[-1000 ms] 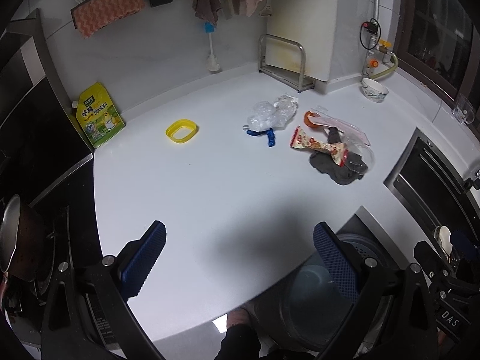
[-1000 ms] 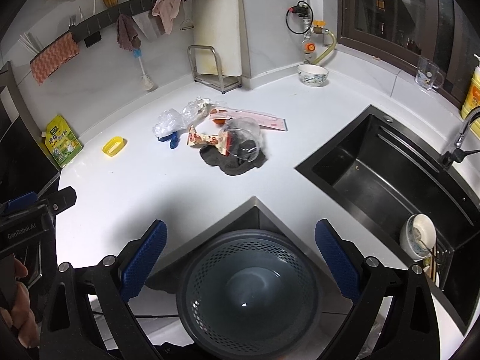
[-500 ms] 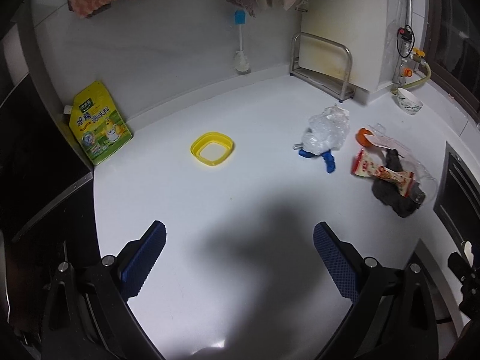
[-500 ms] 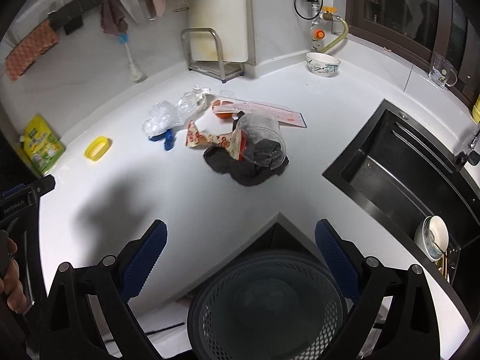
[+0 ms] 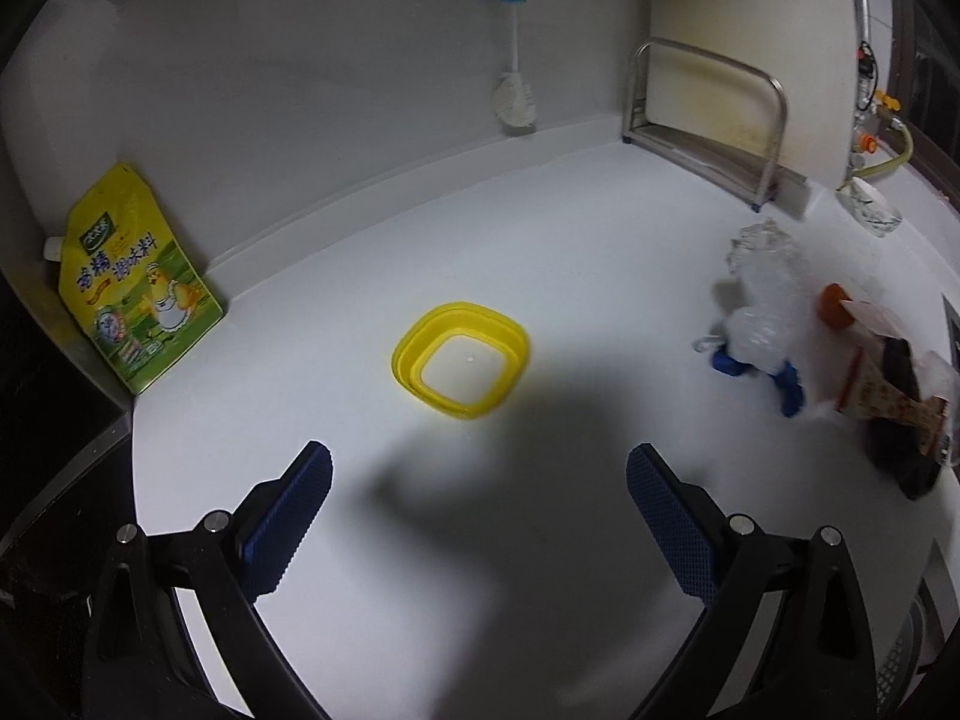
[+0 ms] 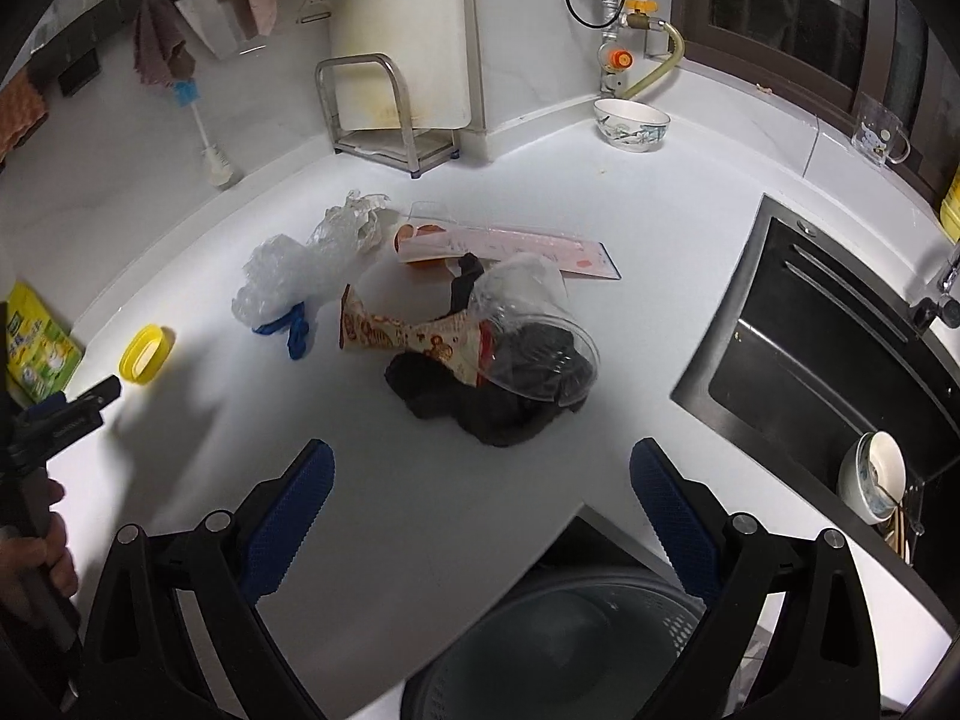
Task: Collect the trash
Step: 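Reach the left tool to the yellow lid and grasp it, then carry the yellow lid with the left tool while the right tool grasps the clear cup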
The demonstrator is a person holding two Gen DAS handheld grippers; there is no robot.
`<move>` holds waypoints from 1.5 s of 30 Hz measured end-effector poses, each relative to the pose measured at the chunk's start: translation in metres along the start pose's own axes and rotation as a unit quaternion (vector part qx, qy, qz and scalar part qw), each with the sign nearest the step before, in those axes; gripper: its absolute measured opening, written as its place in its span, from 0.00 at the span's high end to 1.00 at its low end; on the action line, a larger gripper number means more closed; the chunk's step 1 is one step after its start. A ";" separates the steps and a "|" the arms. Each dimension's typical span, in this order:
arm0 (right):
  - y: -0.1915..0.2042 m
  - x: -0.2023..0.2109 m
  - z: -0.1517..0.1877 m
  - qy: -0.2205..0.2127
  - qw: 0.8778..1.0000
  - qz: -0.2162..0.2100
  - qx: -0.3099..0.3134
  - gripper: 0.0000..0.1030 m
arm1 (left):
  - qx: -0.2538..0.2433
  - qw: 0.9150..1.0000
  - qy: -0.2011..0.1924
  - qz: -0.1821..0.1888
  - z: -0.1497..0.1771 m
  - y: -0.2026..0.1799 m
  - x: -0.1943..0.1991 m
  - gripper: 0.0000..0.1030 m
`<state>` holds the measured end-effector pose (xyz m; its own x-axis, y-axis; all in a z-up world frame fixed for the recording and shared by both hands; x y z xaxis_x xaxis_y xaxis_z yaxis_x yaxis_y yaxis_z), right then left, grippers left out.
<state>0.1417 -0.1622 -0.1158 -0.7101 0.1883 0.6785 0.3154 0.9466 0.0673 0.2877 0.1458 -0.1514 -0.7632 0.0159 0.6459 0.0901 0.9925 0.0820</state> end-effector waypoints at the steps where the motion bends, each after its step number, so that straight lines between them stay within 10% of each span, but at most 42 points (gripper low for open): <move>1: 0.001 -0.001 0.000 0.001 1.000 0.000 -0.001 0.08 | 0.002 1.000 0.002 0.001 -0.001 0.003 -0.008 0.06; 26: 0.001 -0.020 -0.007 0.008 0.999 0.025 -0.020 0.08 | 0.000 1.000 0.016 0.014 -0.008 0.010 -0.095 0.19; 45: -0.017 -0.014 -0.014 -0.015 0.998 0.050 -0.027 0.08 | -0.025 0.999 -0.010 0.031 -0.017 -0.020 -0.036 0.29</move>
<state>0.1555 -0.1848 -0.1162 -0.6921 0.2900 0.6610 0.4188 0.9072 0.0404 0.3249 0.1235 -0.1633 -0.7675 0.0796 0.6361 0.1685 0.9824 0.0802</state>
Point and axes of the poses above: each gripper's, at about its wrist camera, not at the fingertips, and x roughly against the way its jaws point, y to its left, z to its underside, the point moved 5 cm from there along -x, roughly the way its jaws point, and after that the axes turned 11 degrees about -y, right-handed, at the moved point
